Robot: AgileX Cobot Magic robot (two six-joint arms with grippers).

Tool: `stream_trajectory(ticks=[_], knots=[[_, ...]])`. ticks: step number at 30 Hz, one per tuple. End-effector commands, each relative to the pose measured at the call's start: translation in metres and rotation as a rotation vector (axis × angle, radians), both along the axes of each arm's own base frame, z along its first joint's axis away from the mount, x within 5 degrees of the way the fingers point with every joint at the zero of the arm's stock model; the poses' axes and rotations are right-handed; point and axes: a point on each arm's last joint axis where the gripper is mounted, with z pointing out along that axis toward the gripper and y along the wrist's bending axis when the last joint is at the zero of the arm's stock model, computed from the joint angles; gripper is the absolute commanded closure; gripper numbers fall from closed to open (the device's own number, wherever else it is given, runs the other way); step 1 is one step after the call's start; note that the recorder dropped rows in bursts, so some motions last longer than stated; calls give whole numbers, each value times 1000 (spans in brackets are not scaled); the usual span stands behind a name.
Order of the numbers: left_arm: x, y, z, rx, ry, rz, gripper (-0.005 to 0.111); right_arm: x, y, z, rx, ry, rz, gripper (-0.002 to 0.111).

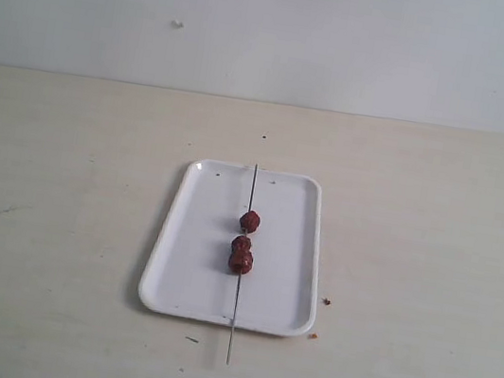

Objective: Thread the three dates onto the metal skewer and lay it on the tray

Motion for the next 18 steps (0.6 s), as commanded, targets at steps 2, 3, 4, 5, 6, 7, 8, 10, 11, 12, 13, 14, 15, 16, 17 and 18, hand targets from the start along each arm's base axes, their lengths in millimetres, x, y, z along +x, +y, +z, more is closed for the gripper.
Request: stream_trajectory(ticks=[2,3,4,5,6,7,8,10,11,12,13,14,15,16,17,18], knots=[[0,0,-4,-5,31,1,107,-14,-11,9,79,-55,11,108],[0,0,-4,-5,31,1,107,-15,-12,10,87,-63,11,108],[0,0,-4,-5,31,1,107,-17,-13,11,93,-71,11,108],[0,0,-4,-5,31,1,107,-17,-14,12,98,-76,10,108],[0,0,-4,-5,31,1,107,-18,-15,13,100,-80,10,108],[0,0,-4,-5,31,1,107,-19,-15,13,104,-84,10,108],[0,0,-4,-5,31,1,107,-19,-15,13,105,-85,10,108],[0,0,-4,-5,31,1,107,-19,-15,13,105,-85,10,108],[0,0,-4,-5,31,1,107,-19,-15,13,105,-85,10,108],[0,0,-4,-1,29,3,107,-19,-15,13,105,-85,10,108],[0,1,-4,12,29,9,107,-19,-15,13,105,-85,10,108],[1,1,-5,26,26,28,107,-19,-15,13,105,-85,10,108],[1,2,-6,43,25,64,107,-19,-15,13,105,-85,10,108],[2,3,-8,66,27,116,107,-19,-15,13,105,-85,10,108],[4,4,-12,88,41,171,107,-19,-16,13,106,-86,9,108],[6,6,-18,94,62,226,107,-19,-16,13,106,-86,9,108]])
